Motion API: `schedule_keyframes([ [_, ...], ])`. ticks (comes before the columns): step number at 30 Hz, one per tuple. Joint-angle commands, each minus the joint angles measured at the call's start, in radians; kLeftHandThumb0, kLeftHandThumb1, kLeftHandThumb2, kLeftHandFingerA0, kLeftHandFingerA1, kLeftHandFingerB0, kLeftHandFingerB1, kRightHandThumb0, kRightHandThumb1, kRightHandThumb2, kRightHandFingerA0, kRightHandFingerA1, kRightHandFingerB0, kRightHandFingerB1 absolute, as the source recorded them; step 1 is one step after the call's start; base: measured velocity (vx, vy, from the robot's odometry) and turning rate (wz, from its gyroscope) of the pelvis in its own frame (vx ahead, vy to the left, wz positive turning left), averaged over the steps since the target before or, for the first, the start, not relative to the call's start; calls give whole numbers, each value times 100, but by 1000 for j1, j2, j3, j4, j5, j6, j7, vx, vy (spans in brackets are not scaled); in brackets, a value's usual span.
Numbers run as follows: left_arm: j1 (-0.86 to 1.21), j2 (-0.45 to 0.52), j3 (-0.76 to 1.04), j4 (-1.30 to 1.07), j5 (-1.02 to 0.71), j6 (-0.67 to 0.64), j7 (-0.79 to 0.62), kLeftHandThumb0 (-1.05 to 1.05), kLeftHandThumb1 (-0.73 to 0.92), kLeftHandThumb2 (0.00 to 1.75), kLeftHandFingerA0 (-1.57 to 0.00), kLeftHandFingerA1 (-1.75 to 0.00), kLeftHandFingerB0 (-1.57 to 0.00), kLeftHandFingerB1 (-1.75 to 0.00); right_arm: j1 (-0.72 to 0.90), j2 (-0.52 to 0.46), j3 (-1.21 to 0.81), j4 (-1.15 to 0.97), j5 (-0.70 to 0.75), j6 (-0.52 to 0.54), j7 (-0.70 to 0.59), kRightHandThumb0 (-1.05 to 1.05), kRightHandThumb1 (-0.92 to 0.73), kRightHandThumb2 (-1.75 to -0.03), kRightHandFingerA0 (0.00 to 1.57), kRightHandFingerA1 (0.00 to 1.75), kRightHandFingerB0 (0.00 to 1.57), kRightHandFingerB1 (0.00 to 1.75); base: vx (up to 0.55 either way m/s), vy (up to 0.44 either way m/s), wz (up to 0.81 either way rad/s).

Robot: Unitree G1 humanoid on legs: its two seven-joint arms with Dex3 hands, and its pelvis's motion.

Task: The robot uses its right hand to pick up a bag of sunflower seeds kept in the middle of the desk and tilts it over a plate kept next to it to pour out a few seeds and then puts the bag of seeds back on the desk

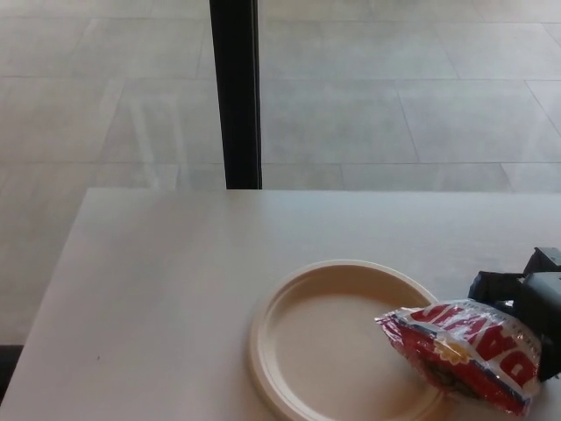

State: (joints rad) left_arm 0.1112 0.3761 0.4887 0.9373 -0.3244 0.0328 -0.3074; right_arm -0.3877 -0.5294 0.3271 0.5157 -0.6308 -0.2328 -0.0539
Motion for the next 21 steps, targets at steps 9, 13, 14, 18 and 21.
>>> schedule_keyframes([
  [9, 13, -3, 15, -21, -18, 3, 0, -66, 89, 83, -17, -81, -4, -58, -33, 66, -9, -60, -27, 406, 191, -33, -65, -98, 91, 175, 73, 97, 0, 0, 0],
  [13, 13, 0, 15, -3, -14, -17, -10, -71, 65, 114, -26, -75, -2, -56, -48, 74, -20, -102, -15, 441, 214, -34, -64, -99, 92, 175, 71, 156, 0, 0, 0],
  [14, 11, 1, 17, 4, -16, -17, -9, -70, 64, 114, -27, -75, -3, -57, -52, 75, -23, -107, -10, 449, 222, -34, -62, -101, 92, 175, 71, 157, 0, 0, 0],
  [18, 0, 5, 16, 21, -14, -12, -8, -70, 64, 113, -25, -73, -2, -56, -84, 75, -22, -131, -16, 494, 262, -34, -64, -97, 92, 175, 71, 152, 0, 0, 0],
  [21, 12, 4, 16, -6, -16, 1, -4, -67, 65, 114, -24, -73, -2, -56, -94, 77, -20, -147, -18, 510, 273, -34, -64, -99, 93, 175, 73, 144, 0, 0, 0],
])
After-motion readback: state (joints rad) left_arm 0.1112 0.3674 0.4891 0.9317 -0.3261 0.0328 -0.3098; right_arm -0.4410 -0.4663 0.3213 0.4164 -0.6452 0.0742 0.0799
